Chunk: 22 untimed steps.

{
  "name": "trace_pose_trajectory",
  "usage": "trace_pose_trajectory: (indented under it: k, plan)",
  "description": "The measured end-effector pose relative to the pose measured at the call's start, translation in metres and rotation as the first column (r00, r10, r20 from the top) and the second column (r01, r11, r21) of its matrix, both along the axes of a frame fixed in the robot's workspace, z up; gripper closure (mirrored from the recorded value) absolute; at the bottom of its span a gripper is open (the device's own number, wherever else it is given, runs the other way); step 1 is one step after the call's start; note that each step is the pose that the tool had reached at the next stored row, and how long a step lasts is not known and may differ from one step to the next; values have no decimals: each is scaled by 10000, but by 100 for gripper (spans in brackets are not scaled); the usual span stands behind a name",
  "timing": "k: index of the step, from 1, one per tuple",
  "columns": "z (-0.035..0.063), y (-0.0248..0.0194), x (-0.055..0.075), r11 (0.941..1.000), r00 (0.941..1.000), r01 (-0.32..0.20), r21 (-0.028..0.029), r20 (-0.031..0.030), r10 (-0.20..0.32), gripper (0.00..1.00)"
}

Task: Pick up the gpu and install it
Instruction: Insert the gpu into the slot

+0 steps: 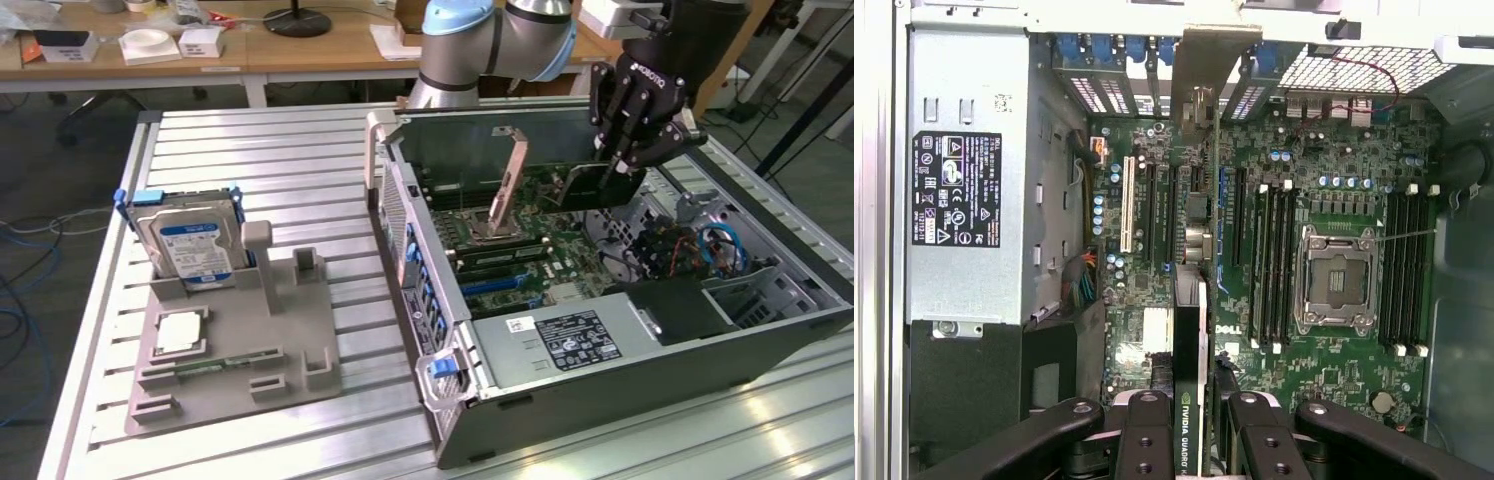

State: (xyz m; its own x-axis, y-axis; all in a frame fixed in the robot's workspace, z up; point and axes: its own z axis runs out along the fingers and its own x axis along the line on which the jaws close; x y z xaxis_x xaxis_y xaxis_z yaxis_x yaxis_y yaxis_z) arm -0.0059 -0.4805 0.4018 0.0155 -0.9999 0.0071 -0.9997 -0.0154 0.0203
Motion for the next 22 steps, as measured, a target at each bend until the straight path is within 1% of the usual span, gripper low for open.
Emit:
trace_pose_trajectory:
  k: [2,6,7,12,20,22]
  plan:
    - [-21,0,0,10000,10000,0,4,0,0,74]
    - [-93,1,0,10000,10000,0,3,-1,0,74]
    - [-110,10,0,10000,10000,5,1,-1,-5,74]
    - [-202,95,1,10000,10000,39,3,0,-39,74]
    - [-348,261,1,10000,10000,80,3,0,-80,74]
    - [-383,289,1,9999,9999,103,0,-1,-103,74]
